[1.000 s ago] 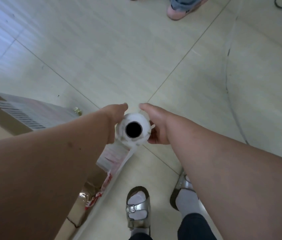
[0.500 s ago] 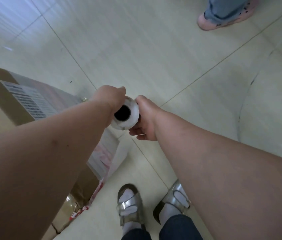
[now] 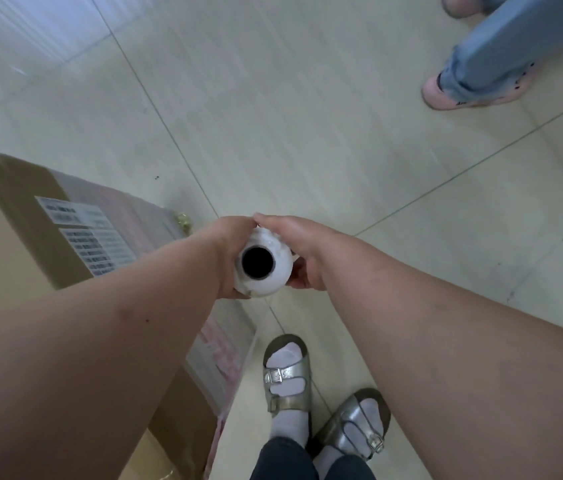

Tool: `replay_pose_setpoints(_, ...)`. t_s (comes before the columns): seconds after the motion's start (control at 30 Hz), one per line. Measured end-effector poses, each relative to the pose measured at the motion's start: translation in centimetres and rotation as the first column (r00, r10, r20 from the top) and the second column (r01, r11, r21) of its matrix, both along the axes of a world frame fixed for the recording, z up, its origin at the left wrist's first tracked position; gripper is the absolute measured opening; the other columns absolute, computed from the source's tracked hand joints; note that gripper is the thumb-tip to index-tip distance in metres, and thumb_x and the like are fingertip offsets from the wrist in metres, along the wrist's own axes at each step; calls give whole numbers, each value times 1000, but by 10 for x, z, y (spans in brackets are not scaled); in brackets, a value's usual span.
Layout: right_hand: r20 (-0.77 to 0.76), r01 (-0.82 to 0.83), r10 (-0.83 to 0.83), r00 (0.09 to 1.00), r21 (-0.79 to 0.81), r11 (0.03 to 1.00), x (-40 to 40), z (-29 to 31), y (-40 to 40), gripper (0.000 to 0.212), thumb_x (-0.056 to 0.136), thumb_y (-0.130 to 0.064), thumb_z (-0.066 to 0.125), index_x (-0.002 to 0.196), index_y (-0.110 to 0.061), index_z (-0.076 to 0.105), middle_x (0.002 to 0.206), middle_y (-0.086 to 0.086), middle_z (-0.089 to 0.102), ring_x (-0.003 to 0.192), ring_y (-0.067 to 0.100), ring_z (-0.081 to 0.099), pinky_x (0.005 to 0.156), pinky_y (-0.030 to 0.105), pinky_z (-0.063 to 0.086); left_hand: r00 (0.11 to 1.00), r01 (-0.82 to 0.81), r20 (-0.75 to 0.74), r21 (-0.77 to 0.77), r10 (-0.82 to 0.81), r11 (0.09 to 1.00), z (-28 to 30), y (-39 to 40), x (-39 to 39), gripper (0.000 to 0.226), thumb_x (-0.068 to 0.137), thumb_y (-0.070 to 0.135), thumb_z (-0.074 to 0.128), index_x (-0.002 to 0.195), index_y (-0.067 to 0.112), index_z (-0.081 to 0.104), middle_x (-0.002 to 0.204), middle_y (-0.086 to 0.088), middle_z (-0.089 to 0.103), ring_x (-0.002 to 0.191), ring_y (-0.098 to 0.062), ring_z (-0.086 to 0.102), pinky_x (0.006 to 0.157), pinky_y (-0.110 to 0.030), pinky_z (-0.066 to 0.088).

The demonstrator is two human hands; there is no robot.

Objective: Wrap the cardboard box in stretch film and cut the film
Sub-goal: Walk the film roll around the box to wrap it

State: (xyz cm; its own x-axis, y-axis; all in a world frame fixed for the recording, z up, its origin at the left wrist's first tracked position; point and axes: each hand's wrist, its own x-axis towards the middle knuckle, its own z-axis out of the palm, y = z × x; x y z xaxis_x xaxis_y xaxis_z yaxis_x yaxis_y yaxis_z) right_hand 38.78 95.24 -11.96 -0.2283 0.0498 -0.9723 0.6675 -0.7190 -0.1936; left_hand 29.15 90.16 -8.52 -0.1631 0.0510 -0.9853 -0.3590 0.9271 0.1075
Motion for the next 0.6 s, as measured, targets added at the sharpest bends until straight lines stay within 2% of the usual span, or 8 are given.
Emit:
replay_pose_setpoints(0.07, -22, -6, 6, 1000, -13, 1000, -9, 2, 7, 42, 85, -62, 59, 92, -21, 64, 89, 1, 66, 85, 21, 64, 82, 30, 51, 998, 39, -40, 22, -39, 999, 6, 10, -9, 32, 99, 36, 44, 108, 8, 59, 86, -11, 59, 66, -24, 51, 74, -36, 46)
replay_pose_setpoints(0.17, -56, -8, 3, 998, -85, 996, -28, 5, 12, 50, 85, -66, 55, 98, -19, 66, 104, 5, 72, 90, 23, 66, 80, 31, 51, 977, 108, -195, 75, -91, 991, 6, 17, -28, 40, 101, 32, 42, 128, 6, 54, 122, -18, 61, 81, -27, 56, 70, -36, 49)
replay_pose_setpoints(0.27, -44, -43, 40, 998, -68, 997, -43, 0, 16, 46, 89, -58, 47, 101, -19, 68, 106, 10, 73, 85, 26, 64, 75, 33, 48, 950, 79, -308, 62, -56, 995, 4, 17, -42, 31, 100, 34, 43, 109, 9, 58, 112, -15, 62, 101, -31, 60, 93, -41, 49)
replay_pose_setpoints(0.33, 10, -44, 44, 999, -25, 999, -50, -3, 23, 33, 80, -40, 46, 90, -17, 68, 90, 11, 71, 78, 29, 63, 74, 33, 50, 937, -22, -345, 90, 52, 996, -2, 17, -51, 24, 98, 30, 45, 89, 12, 57, 104, -14, 62, 95, -30, 61, 93, -42, 50)
replay_pose_setpoints(0.4, 70, -46, 46, 996, -1, 999, -56, -5, 31, 28, 70, -30, 44, 81, -16, 65, 83, 9, 69, 77, 29, 63, 82, 37, 53, 921, -205, -319, 98, 225, 974, -7, 13, -61, 21, 96, 26, 47, 81, 14, 54, 95, -12, 59, 83, -26, 58, 83, -38, 52)
replay_pose_setpoints(0.47, 103, -122, 117, 988, 42, 992, -61, -8, 40, 22, 73, -30, 43, 79, -16, 59, 86, 6, 66, 80, 27, 61, 92, 40, 51, 931, -283, -236, 20, 280, 959, -13, 6, -64, 24, 94, 36, 49, 93, 15, 59, 98, -6, 57, 86, -25, 57, 81, -36, 50)
replay_pose_setpoints(0.53, 92, -194, 188, 978, 57, 979, -67, -7, 45, 27, 83, -42, 48, 83, -16, 57, 86, 4, 63, 80, 23, 58, 91, 35, 50, 940, -326, -130, -61, 316, 944, -16, 3, -62, 39, 92, 49, 49, 108, 16, 61, 104, -5, 65, 90, -26, 64, 82, -36, 53)
replay_pose_setpoints(0.6, 46, -287, 285, 957, 56, 956, -71, -10, 47, 41, 87, -57, 53, 89, -18, 62, 88, 3, 67, 82, 20, 61, 86, 32, 48, 928, -371, -52, -77, 368, 925, -14, 10, -59, 36, 97, 41, 46, 105, 9, 61, 92, -10, 69, 77, -25, 67, 66, -33, 54)
